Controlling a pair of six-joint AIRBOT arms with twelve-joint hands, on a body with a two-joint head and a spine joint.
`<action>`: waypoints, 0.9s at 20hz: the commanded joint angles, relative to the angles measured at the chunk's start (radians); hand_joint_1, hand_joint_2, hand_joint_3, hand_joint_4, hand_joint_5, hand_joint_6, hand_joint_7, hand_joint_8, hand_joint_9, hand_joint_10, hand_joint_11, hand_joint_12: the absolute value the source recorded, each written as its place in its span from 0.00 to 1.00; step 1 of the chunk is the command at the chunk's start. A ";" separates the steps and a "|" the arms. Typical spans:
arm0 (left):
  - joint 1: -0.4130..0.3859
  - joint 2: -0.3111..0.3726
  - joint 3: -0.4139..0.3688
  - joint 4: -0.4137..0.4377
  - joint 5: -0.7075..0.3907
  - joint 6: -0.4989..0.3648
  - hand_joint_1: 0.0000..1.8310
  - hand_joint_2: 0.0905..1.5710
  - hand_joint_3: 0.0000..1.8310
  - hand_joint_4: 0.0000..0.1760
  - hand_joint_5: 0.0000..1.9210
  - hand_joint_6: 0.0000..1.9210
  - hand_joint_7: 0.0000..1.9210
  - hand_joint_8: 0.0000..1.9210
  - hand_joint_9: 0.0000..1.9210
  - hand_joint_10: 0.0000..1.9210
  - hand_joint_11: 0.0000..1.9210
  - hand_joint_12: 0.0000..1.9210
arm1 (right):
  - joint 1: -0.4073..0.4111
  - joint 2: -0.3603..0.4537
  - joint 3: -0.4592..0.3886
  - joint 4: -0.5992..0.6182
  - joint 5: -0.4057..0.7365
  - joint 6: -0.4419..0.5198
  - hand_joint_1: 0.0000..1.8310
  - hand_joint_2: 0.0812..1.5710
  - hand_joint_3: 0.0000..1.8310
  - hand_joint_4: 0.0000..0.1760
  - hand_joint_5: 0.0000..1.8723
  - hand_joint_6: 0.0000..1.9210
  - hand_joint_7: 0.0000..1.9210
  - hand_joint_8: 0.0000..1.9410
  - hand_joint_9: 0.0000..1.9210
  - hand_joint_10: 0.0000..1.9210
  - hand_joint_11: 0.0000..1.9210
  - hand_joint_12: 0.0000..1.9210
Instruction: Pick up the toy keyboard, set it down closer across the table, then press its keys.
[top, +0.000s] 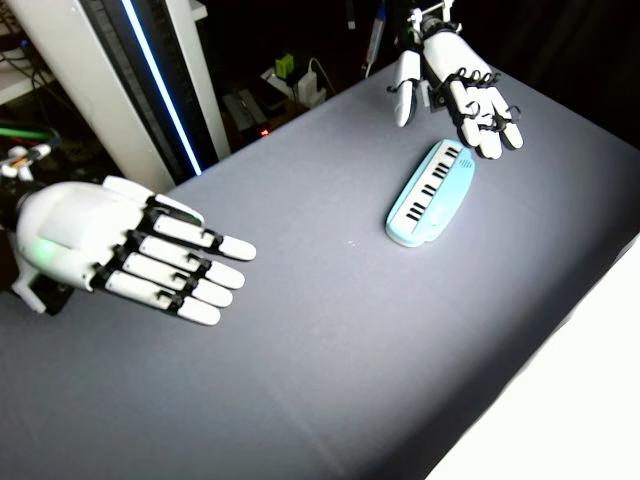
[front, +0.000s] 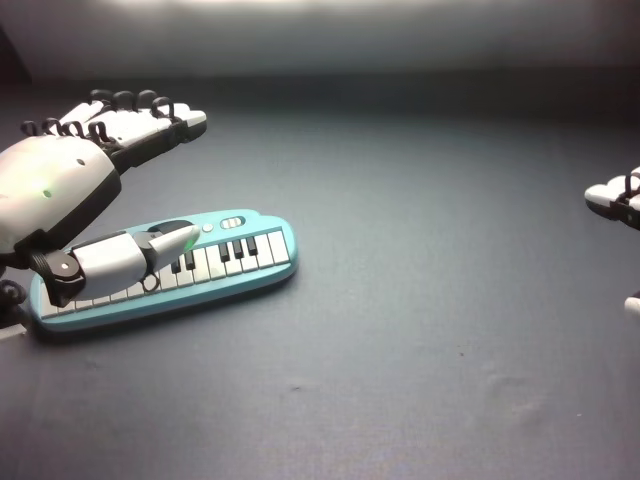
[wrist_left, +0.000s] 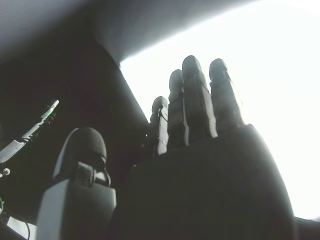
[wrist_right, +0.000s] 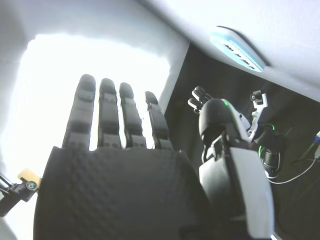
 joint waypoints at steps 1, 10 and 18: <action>-0.007 -0.008 0.005 0.003 -0.126 -0.004 0.35 0.81 0.00 0.00 0.15 0.00 0.14 0.00 0.13 0.04 0.00 0.58 | 0.014 0.003 0.003 -0.009 0.125 0.006 0.23 0.86 0.00 0.00 0.15 0.01 0.16 0.01 0.13 0.05 0.00 0.58; -0.008 -0.007 0.014 -0.021 -0.060 0.028 0.40 0.63 0.00 0.18 0.01 0.00 0.00 0.00 0.00 0.00 0.00 0.01 | 0.014 0.003 0.006 -0.004 0.125 0.009 0.22 0.84 0.00 0.00 0.01 0.00 0.01 0.00 0.01 0.00 0.00 0.07; -0.008 -0.070 0.087 -0.076 0.143 0.049 0.42 0.58 0.00 0.37 0.00 0.00 0.00 0.00 0.00 0.00 0.00 0.00 | 0.002 -0.001 0.008 0.017 0.116 0.009 0.15 0.79 0.00 0.05 0.00 0.00 0.00 0.00 0.00 0.00 0.00 0.00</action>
